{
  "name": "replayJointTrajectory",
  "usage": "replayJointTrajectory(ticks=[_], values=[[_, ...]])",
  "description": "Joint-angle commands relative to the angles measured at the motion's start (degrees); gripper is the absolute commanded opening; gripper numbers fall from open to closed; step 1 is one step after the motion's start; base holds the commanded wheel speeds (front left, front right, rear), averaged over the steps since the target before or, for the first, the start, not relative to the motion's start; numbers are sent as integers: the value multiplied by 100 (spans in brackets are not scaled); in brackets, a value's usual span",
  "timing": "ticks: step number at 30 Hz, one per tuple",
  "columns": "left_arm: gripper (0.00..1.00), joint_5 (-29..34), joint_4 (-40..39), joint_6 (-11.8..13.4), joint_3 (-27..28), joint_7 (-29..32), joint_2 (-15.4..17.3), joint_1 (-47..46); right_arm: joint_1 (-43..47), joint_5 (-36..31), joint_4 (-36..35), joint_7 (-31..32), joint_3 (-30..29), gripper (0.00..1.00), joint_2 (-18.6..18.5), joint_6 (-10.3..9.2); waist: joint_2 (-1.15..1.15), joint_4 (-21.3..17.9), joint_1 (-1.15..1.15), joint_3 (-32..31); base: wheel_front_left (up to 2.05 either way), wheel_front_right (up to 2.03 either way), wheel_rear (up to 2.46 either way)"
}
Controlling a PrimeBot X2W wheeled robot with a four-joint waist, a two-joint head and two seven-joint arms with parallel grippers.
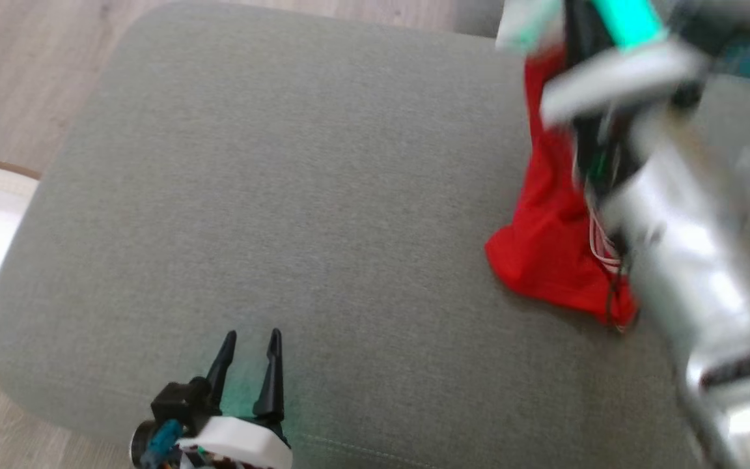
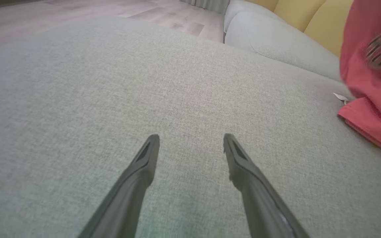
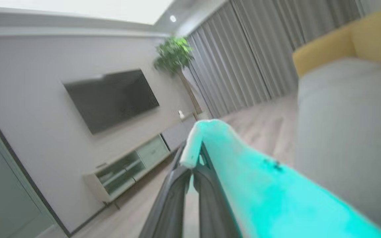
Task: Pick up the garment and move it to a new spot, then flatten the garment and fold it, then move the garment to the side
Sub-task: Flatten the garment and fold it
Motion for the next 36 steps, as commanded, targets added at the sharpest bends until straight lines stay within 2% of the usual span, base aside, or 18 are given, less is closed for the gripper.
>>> replayJointTrajectory(ticks=[1,5,10,13,16,19,21,25,26,29,32,36], values=[[100,-20,-93,-31,70,-55,8,-30,-743,-131,-428,-45,-34,0,113,-4,0,169,0,-154,0,0,0],[100,-81,2,-55,-150,-55,8,96,-1594,-354,-687,-45,-206,0,113,-4,0,528,0,-427,0,0,0],[100,-27,129,-52,-320,-55,8,297,-2232,-438,-845,-46,-299,0,113,-4,0,1000,0,-815,0,0,0],[100,7,124,-6,-194,-55,8,425,-2384,-394,-971,-46,-247,0,113,-4,0,1094,0,-919,0,0,0],[100,63,107,-2,-36,-55,8,546,-2263,-456,-870,-46,-303,0,113,-4,0,1018,0,-951,0,0,0],[100,72,69,2,111,-55,8,620,-1905,-740,-521,-46,-278,0,87,-4,0,815,0,-900,0,0,0],[100,56,46,-18,136,-55,8,618,-1549,-894,-261,-46,-160,0,-63,-4,0,650,0,-828,0,0,0],[100,30,-5,-31,72,-55,8,504,-583,-885,44,-46,-105,0,-630,-4,0,370,0,-715,0,0,0],[100,30,-5,-31,72,-55,8,504,-583,-885,44,-46,-105,0,-630,-4,0,370,0,-715,0,0,0],[100,45,-40,-19,67,-55,8,426,336,-809,20,-46,9,0,-1066,-4,0,176,0,-684,0,0,0],[100,91,-66,-5,172,-55,8,400,1190,-591,-184,-46,-88,0,-1322,-4,0,-83,0,-667,0,0,0],[100,152,-79,-17,315,-55,8,377,2079,-420,-366,-46,-193,0,-1393,-4,0,-437,0,-723,0,0,0]])
